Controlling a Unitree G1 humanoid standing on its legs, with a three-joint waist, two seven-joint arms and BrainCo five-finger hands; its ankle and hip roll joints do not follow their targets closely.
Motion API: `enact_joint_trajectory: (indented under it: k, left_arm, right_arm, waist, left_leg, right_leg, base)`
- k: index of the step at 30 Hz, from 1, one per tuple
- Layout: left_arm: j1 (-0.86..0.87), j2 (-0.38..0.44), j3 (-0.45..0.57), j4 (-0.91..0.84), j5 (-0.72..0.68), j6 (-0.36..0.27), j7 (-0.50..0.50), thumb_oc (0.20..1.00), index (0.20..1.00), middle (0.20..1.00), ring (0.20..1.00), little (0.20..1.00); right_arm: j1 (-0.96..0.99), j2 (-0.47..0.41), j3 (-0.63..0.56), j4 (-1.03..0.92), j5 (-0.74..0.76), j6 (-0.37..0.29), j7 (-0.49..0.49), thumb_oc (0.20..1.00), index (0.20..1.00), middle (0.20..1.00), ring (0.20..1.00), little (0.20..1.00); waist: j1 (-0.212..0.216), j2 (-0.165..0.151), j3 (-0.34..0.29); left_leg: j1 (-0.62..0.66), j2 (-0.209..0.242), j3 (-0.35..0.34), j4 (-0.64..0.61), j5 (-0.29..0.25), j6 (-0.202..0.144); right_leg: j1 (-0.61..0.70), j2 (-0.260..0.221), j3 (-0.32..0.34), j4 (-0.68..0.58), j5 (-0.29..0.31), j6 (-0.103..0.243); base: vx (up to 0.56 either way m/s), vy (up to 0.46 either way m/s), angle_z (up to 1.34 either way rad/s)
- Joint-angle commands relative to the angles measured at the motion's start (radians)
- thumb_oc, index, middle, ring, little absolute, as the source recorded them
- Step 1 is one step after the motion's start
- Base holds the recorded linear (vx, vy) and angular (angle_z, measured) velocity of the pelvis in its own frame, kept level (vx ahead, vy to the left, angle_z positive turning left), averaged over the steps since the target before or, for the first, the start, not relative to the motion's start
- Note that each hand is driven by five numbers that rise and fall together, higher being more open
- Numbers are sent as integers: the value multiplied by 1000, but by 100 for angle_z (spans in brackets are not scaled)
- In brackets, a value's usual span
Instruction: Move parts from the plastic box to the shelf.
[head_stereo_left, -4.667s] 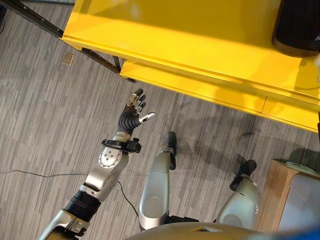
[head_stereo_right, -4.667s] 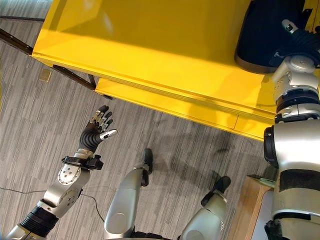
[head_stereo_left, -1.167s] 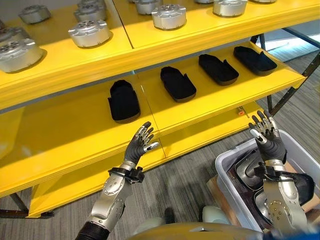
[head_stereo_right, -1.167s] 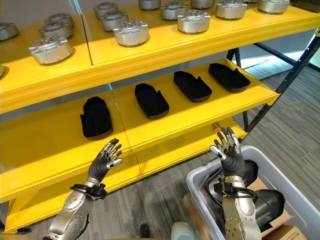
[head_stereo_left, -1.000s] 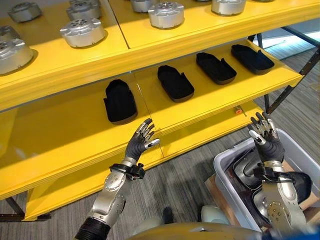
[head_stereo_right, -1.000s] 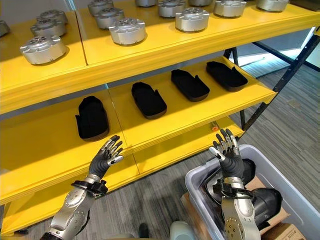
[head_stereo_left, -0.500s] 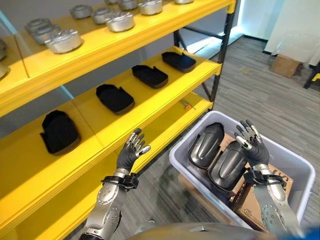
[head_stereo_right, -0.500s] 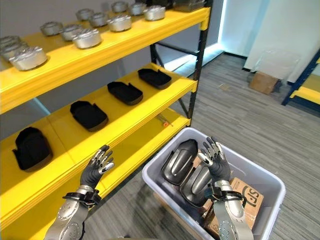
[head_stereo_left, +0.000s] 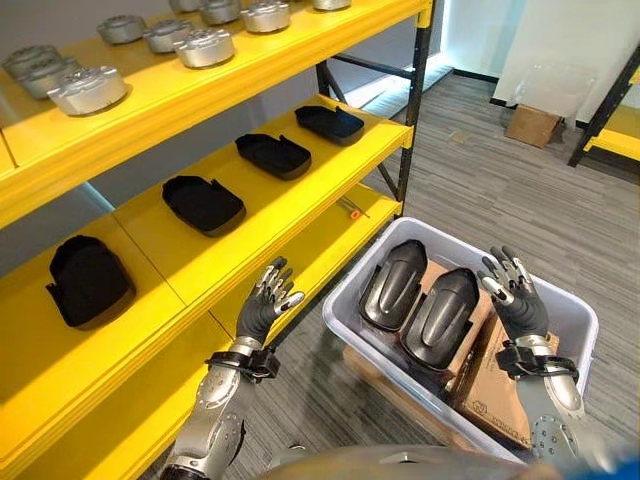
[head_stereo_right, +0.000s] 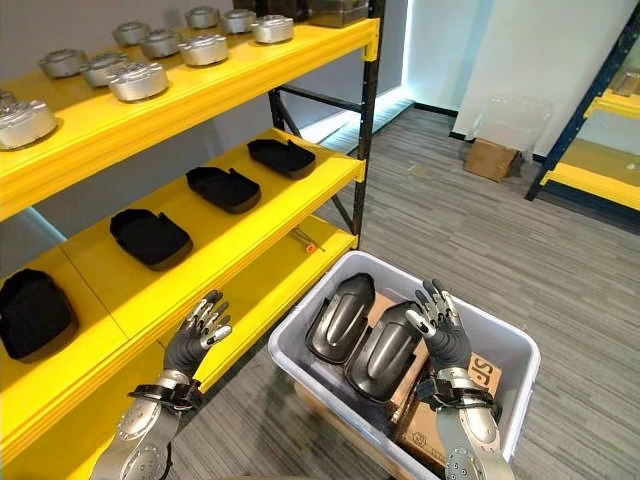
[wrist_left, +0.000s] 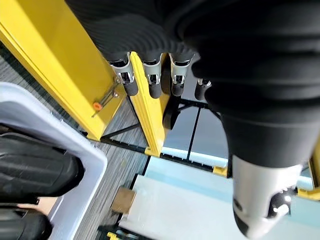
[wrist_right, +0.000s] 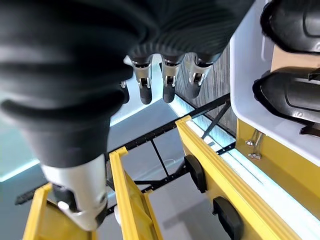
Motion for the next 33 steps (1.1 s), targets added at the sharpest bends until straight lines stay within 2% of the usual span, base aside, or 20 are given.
enact_joint_trajectory:
  k: [1,3,4,5,7,8,9,10,11,12,14,16,17,18,20,22,25,29,33]
  left_arm:
    - [-47,44,41,-84,-33,-41,-16,1000,1000,1000,1000,1000]
    - [-49,39,36,-80,-39,-41,-17,1000,1000,1000,1000,1000]
    - [-49,32,34,-75,-40,-42,-19,1000,1000,1000,1000,1000]
    - [-49,32,34,-76,-40,-42,-19,1000,1000,1000,1000,1000]
    - [-57,22,30,-70,-46,-47,-15,1000,1000,1000,1000,1000]
    - [-58,18,25,-68,-49,-46,-12,1000,1000,1000,1000,1000]
    - [-53,15,22,-75,-54,-42,-18,1000,1000,1000,1000,1000]
    - [-49,15,20,-76,-55,-39,-21,1000,1000,1000,1000,1000]
    - [-48,15,20,-76,-55,-39,-21,1000,1000,1000,1000,1000]
    - [-45,18,18,-82,-52,-36,-18,1000,1000,1000,1000,1000]
    - [-48,19,19,-86,-49,-36,-14,1000,1000,1000,1000,1000]
    - [-50,15,17,-85,-50,-39,-22,1000,1000,1000,1000,1000]
    - [-55,16,17,-85,-52,-39,-29,1000,1000,1000,1000,1000]
    - [-55,16,17,-84,-52,-39,-29,1000,1000,1000,1000,1000]
    - [-78,26,6,-88,-54,-40,-34,1000,1000,1000,1000,1000]
    - [-99,44,-3,-85,-50,-44,-43,1000,1000,1000,1000,1000]
    - [-120,59,-4,-86,-43,-47,-36,1000,1000,1000,1000,1000]
    - [-146,71,-10,-82,-30,-50,-26,1000,1000,1000,1000,1000]
    - [-152,70,-11,-75,-20,-46,-20,1000,1000,1000,1000,1000]
  right_arm:
    - [-41,22,-74,-96,21,-58,-3,1000,1000,1000,1000,1000]
    - [-37,17,-82,-99,19,-59,-8,1000,1000,1000,1000,1000]
    - [-29,-5,-95,-98,-9,-62,-15,1000,1000,1000,1000,1000]
    - [-30,-5,-95,-99,-9,-62,-15,1000,1000,1000,1000,1000]
    - [-31,-28,-107,-89,-24,-67,-16,1000,1000,1000,1000,1000]
    - [-37,-37,-110,-79,-41,-69,-24,1000,1000,1000,1000,1000]
    - [-38,-39,-119,-79,-32,-75,-29,1000,1000,1000,1000,1000]
    - [-38,-37,-123,-75,-27,-76,-32,1000,1000,1000,1000,1000]
    - [-37,-38,-123,-75,-27,-76,-32,1000,1000,1000,1000,1000]
    - [-33,-35,-124,-70,-15,-82,-36,1000,1000,1000,1000,1000]
    - [-26,-39,-129,-66,-9,-85,-38,1000,1000,1000,1000,1000]
    - [-27,-45,-135,-65,-14,-83,-36,1000,1000,1000,1000,1000]
    - [-26,-40,-142,-65,-16,-82,-36,1000,1000,1000,1000,1000]
    - [-26,-40,-142,-65,-17,-82,-36,1000,1000,1000,1000,1000]
    - [-28,-33,-159,-65,-25,-82,-44,1000,1000,1000,1000,1000]
    - [-30,-10,-176,-66,-34,-75,-50,1000,1000,1000,1000,1000]
    - [-36,11,-171,-62,-42,-69,-54,1000,1000,1000,1000,1000]
    - [-40,24,-166,-60,-48,-63,-55,1000,1000,1000,1000,1000]
    - [-33,30,-173,-67,-49,-60,-52,1000,1000,1000,1000,1000]
  waist:
    - [12,-46,45]
    - [4,-40,50]
    - [-2,-42,69]
    - [-3,-43,73]
    - [4,-52,94]
    - [8,-54,97]
    - [1,-55,92]
    - [-8,-57,82]
    - [-6,-58,82]
    - [-6,-58,77]
    - [-7,-43,75]
    - [-18,-22,66]
    - [-26,-12,61]
    - [-23,-12,61]
    - [-31,-11,62]
    - [-33,-25,66]
    - [-31,-40,62]
    - [-29,-62,55]
    - [-28,-81,45]
  left_leg:
    - [7,55,-29,55,-37,-103]
    - [-2,79,-33,93,-17,-119]
    - [-50,115,-79,229,15,-138]
    - [-57,116,-64,229,29,-123]
    - [-112,96,-166,340,29,-117]
    - [-130,71,-230,334,45,-113]
    - [-132,99,-263,238,56,-109]
    - [-120,125,-258,174,68,-107]
    - [-113,124,-253,163,73,-108]
    - [-105,179,-277,90,120,-113]
    - [-85,203,-305,18,159,-133]
    - [-54,197,-295,1,115,-136]
    - [-42,198,-265,-4,90,-139]
    - [-39,198,-261,-5,89,-139]
    - [-28,174,-228,14,42,-134]
    - [-6,122,-170,17,-10,-124]
    - [2,81,-133,16,-39,-114]
    - [-4,46,-114,22,-61,-100]
    - [-13,34,-115,31,-70,-96]
  right_leg:
    - [73,52,-27,-107,77,-19]
    - [78,75,-16,-107,61,-36]
    - [94,117,10,-121,37,-72]
    - [85,115,-3,-118,50,-79]
    - [84,123,22,-113,37,-96]
    - [77,122,31,-109,35,-98]
    - [68,120,44,-95,29,-88]
    - [57,115,50,-91,33,-80]
    - [56,115,53,-90,32,-80]
    - [44,102,71,-70,29,-60]
    - [33,95,97,-57,20,-41]
    - [28,89,116,-48,20,-28]
    - [27,81,125,-39,22,-27]
    - [26,80,128,-38,22,-27]
    - [32,44,132,-30,39,-12]
    - [35,-17,143,-35,76,10]
    - [27,-62,145,-48,110,35]
    - [12,-97,135,-61,143,54]
    - [16,-109,125,-68,158,60]
  base:
    - [-7,-142,-9]
    - [-5,-220,-17]
    - [-72,-244,-26]
    - [-80,-250,-37]
    - [-74,-72,-41]
    - [-1,36,-51]
    - [57,112,-50]
    - [76,108,-31]
    - [111,156,-12]
    - [104,156,-14]
    - [101,179,-20]
    - [74,154,-29]
    - [64,126,-45]
    - [80,156,-48]
    - [84,224,-30]
    - [77,332,-10]
    - [33,216,-19]
    - [21,120,-9]
    - [37,45,3]
